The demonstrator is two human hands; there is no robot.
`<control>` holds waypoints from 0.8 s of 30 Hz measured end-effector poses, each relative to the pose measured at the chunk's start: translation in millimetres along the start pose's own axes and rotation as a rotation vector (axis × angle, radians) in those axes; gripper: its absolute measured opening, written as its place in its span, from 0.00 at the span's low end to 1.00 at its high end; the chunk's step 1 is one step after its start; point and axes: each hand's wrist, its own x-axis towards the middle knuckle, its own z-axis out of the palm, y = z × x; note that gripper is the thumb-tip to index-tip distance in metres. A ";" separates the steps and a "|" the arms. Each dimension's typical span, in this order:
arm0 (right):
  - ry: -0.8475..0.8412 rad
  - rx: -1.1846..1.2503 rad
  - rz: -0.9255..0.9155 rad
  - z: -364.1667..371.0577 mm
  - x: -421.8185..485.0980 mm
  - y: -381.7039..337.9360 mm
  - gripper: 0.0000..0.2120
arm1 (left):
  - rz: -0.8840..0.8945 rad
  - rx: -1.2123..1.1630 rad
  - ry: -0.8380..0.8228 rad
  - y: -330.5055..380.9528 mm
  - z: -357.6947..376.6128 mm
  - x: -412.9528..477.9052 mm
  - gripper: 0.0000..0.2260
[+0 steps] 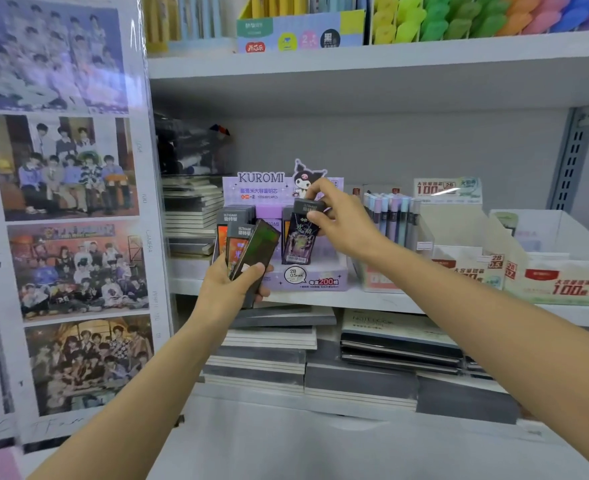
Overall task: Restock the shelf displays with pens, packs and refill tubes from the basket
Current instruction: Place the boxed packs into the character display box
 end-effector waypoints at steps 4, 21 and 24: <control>0.008 0.025 0.038 -6.0 0.4 2.4 0.08 | -0.004 0.012 0.004 -1.1 0.8 0.5 0.08; 0.093 -0.194 -0.125 14.6 -1.6 10.5 0.20 | -0.019 -0.011 -0.021 -4.5 -3.5 1.8 0.08; 0.188 -0.334 -0.214 23.8 -7.5 12.8 0.15 | -0.032 -0.083 -0.018 -2.0 -4.0 -1.4 0.09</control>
